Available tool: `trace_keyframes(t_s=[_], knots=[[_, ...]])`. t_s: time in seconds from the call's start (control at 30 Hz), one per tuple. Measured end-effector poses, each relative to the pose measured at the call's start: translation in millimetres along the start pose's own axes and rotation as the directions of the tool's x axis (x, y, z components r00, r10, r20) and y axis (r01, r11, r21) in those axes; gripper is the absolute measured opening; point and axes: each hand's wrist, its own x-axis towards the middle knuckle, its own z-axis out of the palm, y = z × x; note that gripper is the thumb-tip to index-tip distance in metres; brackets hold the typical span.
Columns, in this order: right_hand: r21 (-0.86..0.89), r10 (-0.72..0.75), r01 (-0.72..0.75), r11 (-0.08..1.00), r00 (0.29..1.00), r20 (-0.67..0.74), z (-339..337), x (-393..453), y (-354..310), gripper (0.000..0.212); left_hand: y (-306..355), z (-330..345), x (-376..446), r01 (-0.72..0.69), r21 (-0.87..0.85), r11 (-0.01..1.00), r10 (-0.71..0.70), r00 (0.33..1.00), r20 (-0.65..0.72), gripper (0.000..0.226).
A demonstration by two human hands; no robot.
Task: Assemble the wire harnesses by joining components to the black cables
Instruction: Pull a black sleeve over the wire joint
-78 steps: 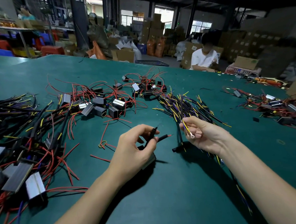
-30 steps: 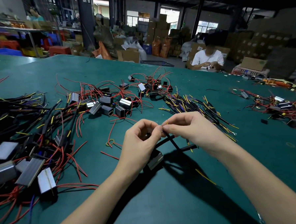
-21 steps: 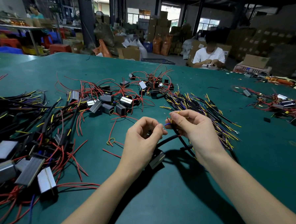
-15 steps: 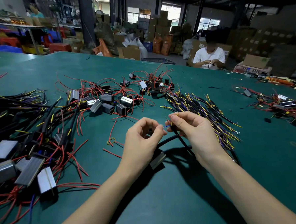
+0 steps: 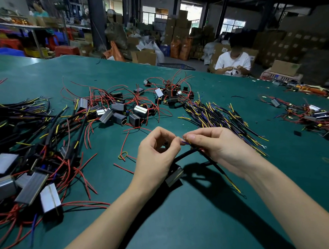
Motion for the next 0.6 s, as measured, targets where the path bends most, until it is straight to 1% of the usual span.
trace_keyframes(t_s=[0.07, 0.17, 0.2, 0.3, 0.43, 0.5, 0.57, 0.6], knots=[[-0.106, -0.02, 0.022, 0.994, 1.0, 0.021, -1.5, -0.6, -1.7, 0.03, 0.3, 0.0, 0.4, 0.002, 0.005, 1.0, -0.002, 1.0, 0.001, 0.011], [-0.29, -0.054, 0.058, 0.955, 0.998, 0.024, -0.4, -1.4, -4.6, 0.009, 0.6, 0.3, 0.1, -0.004, 0.023, 1.0, 0.004, 1.0, -0.002, 0.011], [-0.358, -0.071, 0.074, 0.931, 0.997, 0.021, 0.3, -1.6, -5.3, 0.006, 0.6, 0.3, 0.0, -0.001, 0.024, 1.0, 0.002, 1.0, -0.003, 0.011], [-0.513, -0.11, 0.104, 0.852, 0.994, 0.02, 2.3, -1.8, -7.8, 0.012, -0.1, -0.2, 0.6, 0.011, 0.007, 1.0, -0.011, 1.0, 0.0, 0.011], [-0.607, -0.096, 0.115, 0.786, 0.993, 0.064, 4.3, -2.2, -15.6, 0.01, -1.6, -0.6, -0.2, 0.008, 0.038, 0.999, -0.009, 1.0, 0.021, 0.011], [-0.674, -0.1, 0.133, 0.727, 0.991, 0.089, 5.0, -1.5, -18.5, 0.011, -2.4, -0.6, 0.1, 0.016, 0.042, 0.999, -0.017, 1.0, 0.023, 0.012], [-0.7, -0.174, 0.185, 0.69, 0.981, 0.088, 6.8, -0.4, -19.8, 0.015, -2.7, -0.8, 1.4, 0.029, 0.032, 0.999, -0.029, 0.999, 0.026, 0.011], [-0.662, -0.229, 0.208, 0.72, 0.972, 0.056, 7.5, 0.4, -19.1, 0.017, -2.2, -0.7, 1.6, 0.03, 0.03, 0.999, -0.031, 0.999, 0.037, 0.011]])
